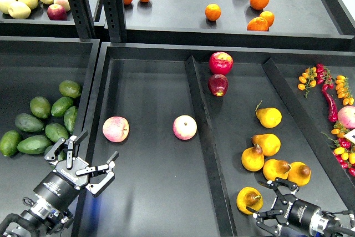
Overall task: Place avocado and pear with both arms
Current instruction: 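Raise and withdraw the right gripper from the pear bin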
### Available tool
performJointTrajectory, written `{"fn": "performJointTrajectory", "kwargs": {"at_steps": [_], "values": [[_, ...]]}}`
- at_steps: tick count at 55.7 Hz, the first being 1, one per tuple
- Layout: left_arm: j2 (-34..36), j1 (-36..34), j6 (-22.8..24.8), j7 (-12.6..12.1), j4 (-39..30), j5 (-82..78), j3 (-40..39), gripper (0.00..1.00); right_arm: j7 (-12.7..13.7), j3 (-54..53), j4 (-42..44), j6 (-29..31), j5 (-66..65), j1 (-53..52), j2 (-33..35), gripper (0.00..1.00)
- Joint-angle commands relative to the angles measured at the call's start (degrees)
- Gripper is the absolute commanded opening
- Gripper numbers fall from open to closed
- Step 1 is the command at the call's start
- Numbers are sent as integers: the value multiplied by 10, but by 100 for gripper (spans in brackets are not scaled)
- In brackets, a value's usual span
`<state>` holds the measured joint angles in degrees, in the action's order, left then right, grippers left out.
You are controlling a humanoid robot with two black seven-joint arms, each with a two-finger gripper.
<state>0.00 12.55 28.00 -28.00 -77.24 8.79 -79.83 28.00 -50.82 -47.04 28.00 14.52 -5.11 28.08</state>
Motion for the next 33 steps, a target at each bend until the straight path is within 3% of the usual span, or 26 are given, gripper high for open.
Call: {"fn": "performJointTrajectory", "kwargs": {"at_steps": [1,20,33], "values": [[0,0,0,0,0,0,0,99,0,-2,-20,0,2,-11,21,99],[0,0,0,0,-5,1,0,99,0,-25,-49,0,72,-71,27,99],[0,1,0,0,-7,1,1,99,0,-91,-37,0,82,-81,-65,99]]}}
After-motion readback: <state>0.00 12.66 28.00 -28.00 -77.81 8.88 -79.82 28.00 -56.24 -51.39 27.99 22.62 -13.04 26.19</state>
